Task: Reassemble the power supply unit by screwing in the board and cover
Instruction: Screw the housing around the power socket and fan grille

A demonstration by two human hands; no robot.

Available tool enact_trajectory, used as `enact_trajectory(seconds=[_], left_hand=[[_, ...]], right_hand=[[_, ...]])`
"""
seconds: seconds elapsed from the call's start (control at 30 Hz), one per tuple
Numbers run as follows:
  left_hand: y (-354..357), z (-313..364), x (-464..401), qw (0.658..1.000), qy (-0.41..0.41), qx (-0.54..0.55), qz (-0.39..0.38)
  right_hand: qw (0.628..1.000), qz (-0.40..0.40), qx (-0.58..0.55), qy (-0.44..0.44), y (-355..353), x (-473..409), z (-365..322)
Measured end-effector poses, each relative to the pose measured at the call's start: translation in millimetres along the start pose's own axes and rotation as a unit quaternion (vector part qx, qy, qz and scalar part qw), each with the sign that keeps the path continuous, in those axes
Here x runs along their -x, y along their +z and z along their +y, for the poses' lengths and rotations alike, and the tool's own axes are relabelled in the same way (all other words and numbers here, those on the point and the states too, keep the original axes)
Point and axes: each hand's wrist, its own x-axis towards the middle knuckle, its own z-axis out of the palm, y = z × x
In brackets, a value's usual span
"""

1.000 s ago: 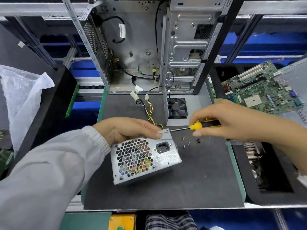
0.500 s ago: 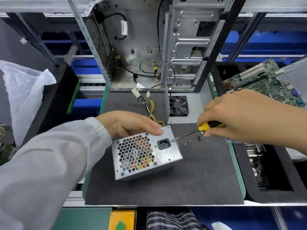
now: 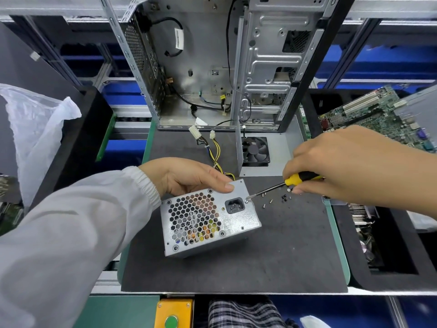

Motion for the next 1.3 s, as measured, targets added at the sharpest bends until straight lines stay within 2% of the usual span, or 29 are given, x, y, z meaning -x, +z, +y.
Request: enact_trajectory(seconds=[0.47, 0.97, 1.1, 1.17, 1.23, 1.3], left_hand=[[-1, 0, 0, 1.000, 0.003, -0.006, 0.002], [0, 4, 1, 1.000, -0.015, 0.001, -0.002], [0, 3, -1, 0.999, -0.041, 0.008, 0.018], [-1, 2, -2, 0.998, -0.048, 0.006, 0.035], [-1, 2, -3, 0.998, -0.056, 0.008, 0.041], [-1, 2, -3, 0.997, -0.067, 0.012, 0.025]], right_hand=[[0.999, -0.041, 0.013, 0.016, -3, -3, -6], [0.978, -0.118, 0.167, 0.039, -30, -9, -36], [0.982, -0.093, 0.163, -0.026, -43, -25, -48], [0.984, -0.104, 0.135, -0.052, -54, -34, -52], [0.977, -0.107, 0.155, -0.104, -63, -42, -57], [0.968, -0.136, 0.182, -0.110, -64, -48, -59]])
